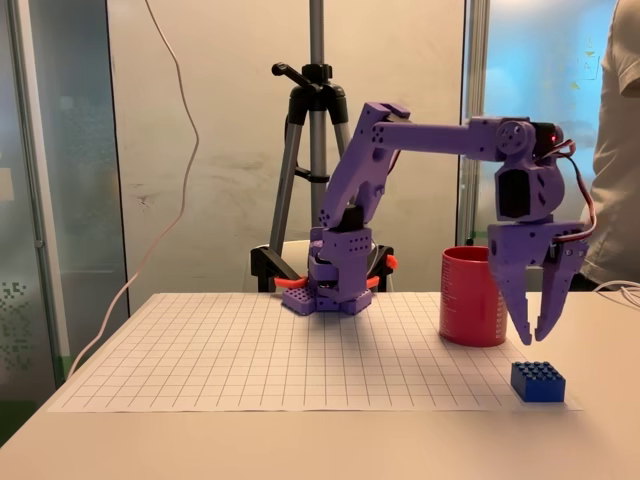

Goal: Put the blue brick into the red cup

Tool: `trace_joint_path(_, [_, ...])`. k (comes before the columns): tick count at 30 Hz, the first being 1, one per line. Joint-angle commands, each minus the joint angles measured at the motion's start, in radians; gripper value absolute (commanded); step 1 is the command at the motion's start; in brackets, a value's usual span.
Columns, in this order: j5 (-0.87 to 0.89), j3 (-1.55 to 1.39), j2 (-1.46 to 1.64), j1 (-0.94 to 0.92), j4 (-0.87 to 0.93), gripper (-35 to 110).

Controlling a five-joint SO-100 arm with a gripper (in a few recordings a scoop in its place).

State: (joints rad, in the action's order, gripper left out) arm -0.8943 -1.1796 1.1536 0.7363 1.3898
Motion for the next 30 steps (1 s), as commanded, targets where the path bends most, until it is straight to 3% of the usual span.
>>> trace_joint_path(1, [0.0, 0.008, 0.058, 0.02, 0.005, 0])
trace_joint_path(6, [-0.012, 0.003, 0.064, 0.012, 0.003, 0])
trace_joint_path(8, [-0.028, -0.009, 0.078, 0.006, 0.006, 27])
trace_joint_path(11, [-0.097, -0.017, 0.086, -0.005, 0.003, 48])
trace_joint_path(30, [-0.179, -0.109, -0.003, -0.064, -0.106, 48])
